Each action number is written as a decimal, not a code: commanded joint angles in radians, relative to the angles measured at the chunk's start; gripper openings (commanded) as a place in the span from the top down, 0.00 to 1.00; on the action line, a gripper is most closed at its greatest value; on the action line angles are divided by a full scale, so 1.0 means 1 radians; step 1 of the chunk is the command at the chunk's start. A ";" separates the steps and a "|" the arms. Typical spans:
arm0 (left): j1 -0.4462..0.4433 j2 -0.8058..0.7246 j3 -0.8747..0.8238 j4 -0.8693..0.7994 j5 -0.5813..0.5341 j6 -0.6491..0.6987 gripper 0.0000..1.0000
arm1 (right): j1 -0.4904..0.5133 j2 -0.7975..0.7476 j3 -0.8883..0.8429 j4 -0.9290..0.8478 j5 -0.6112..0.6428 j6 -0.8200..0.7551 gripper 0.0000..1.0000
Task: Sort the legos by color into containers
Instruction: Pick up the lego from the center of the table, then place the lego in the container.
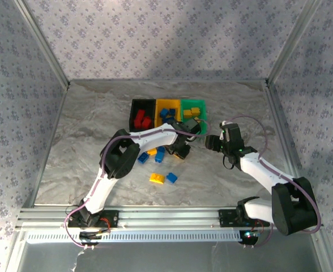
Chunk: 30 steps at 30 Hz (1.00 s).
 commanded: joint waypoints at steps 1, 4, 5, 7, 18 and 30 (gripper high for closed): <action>0.000 -0.039 0.061 -0.031 -0.004 0.000 0.70 | -0.005 0.009 -0.011 0.014 0.001 0.015 0.32; 0.002 -0.039 0.125 -0.041 -0.022 -0.001 0.70 | -0.005 0.012 -0.011 0.023 -0.008 0.022 0.32; 0.005 -0.031 0.163 -0.052 -0.026 0.001 0.70 | -0.005 0.013 -0.011 0.024 -0.009 0.022 0.32; 0.015 0.000 0.268 -0.082 -0.027 0.001 0.70 | -0.006 0.013 -0.011 0.026 -0.005 0.024 0.32; 0.119 0.312 0.898 -0.239 -0.045 -0.041 0.68 | -0.005 0.017 -0.022 0.047 0.002 0.035 0.32; 0.132 0.304 0.874 -0.154 0.033 -0.042 0.33 | -0.002 0.027 -0.023 0.056 -0.007 0.038 0.32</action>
